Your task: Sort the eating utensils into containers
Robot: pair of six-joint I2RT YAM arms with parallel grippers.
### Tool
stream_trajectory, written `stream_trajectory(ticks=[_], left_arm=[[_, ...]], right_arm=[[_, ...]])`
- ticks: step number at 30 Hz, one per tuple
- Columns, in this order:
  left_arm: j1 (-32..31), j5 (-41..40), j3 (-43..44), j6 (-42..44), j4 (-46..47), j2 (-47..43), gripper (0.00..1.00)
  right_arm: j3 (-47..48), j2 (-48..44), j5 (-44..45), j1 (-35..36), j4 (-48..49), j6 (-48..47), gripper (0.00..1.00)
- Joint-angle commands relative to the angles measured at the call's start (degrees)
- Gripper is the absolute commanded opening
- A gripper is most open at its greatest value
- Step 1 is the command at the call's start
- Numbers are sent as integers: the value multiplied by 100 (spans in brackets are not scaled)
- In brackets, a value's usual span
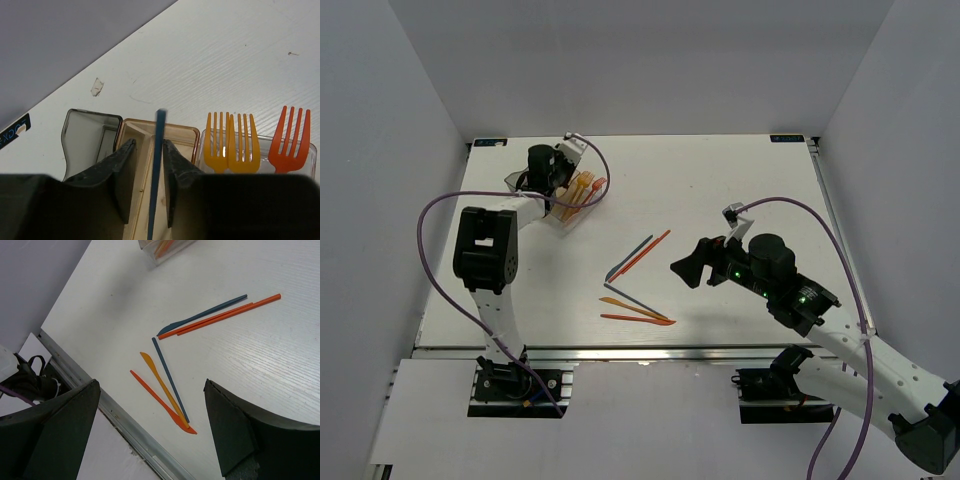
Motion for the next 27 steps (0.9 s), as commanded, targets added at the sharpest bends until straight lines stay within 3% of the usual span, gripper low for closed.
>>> stream_trajectory(ticks=[1, 11, 12, 14, 16, 19, 20, 21, 24, 25, 27], left_arm=[[-14, 73, -113, -111, 186, -495, 40], [-23, -366, 220, -936, 213, -1057, 72], [-23, -610, 447, -1146, 178, -1145, 97], [-14, -935, 887, -1806, -338, -1356, 98], [-23, -1376, 1870, -2578, -1391, -1392, 98], [-14, -1974, 3099, -3884, -3131, -1453, 98], [-14, -2044, 3269, -4195, -3484, -1514, 98], [-23, -2045, 3341, -4511, -4088, -1724, 98], [-14, -1257, 2536, -5242, -4366, -2670, 98], [-23, -845, 1558, -5288, -4244, -3023, 98], [-23, -885, 464, -5376, -3772, -4162, 98]], right_arm=[[101, -124, 14, 2, 144, -26, 89], [4, 428, 24, 2, 355, -525, 89], [39, 638, -55, 2, 425, -675, 89], [196, 1454, -380, 11, 338, -1095, 89], [556, 2427, -355, 142, 197, -1395, 87], [1117, 3518, -66, 362, 40, -2020, 75], [1233, 3714, -64, 502, 39, -2169, 66], [1339, 3899, -73, 564, 56, -2388, 62], [1865, 4567, -249, 818, -57, -2688, 56], [2024, 4865, -84, 1019, -153, -2733, 56], [2499, 5226, 75, 1223, -409, -2733, 56]])
